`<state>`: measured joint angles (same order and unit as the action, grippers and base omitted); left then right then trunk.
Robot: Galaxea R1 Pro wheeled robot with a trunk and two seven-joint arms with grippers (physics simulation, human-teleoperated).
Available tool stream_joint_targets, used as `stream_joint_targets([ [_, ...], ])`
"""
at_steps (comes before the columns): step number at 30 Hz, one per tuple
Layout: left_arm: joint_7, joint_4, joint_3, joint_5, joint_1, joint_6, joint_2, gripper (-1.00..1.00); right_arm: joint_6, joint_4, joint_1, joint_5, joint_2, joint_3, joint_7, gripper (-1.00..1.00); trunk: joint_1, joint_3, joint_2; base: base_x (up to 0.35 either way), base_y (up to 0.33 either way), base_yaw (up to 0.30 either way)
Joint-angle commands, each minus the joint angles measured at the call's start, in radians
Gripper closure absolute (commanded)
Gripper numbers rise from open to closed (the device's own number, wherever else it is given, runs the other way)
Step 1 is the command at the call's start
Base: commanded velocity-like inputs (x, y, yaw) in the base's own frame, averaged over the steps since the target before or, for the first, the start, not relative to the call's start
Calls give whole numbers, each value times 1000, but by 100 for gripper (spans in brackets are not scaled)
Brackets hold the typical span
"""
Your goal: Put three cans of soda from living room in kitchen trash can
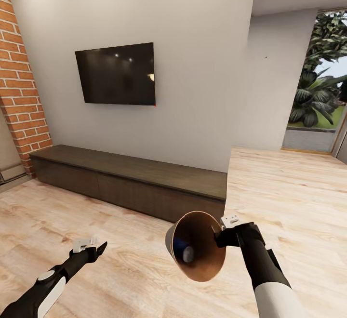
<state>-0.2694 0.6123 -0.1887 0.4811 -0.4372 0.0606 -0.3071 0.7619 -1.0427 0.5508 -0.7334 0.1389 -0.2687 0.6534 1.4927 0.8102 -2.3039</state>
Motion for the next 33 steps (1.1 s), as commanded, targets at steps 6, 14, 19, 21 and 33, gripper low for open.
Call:
stream_joint_targets([
  [6, 1, -24, 0, 0, 0, 4, 6, -100, -5, 1, 0, 19, -4, -2, 9, 100, 0, -1, 0, 0, 0, 7],
  [14, 1, -40, 0, 1, 0, 7, 9, -100, -6, 4, 0, 20, -4, -7, 11, 100, 0, -1, 0, 0, 0, 171],
  [19, 2, -42, 0, 1, 0, 7, 12, -100, -7, 5, 0, 20, -4, -7, 11, 100, 0, -1, 0, 0, 0, 243],
  [21, 2, -42, 0, 1, 0, 7, 11, -100, -7, 5, 0, 20, -3, -7, 11, 100, 0, -1, 0, 0, 0, 251],
  [33, 15, -42, 0, 0, 0, 8, 26, -100, -4, 8, 0, 19, 0, -2, 11, 100, 0, -1, 0, 0, 0, 254],
])
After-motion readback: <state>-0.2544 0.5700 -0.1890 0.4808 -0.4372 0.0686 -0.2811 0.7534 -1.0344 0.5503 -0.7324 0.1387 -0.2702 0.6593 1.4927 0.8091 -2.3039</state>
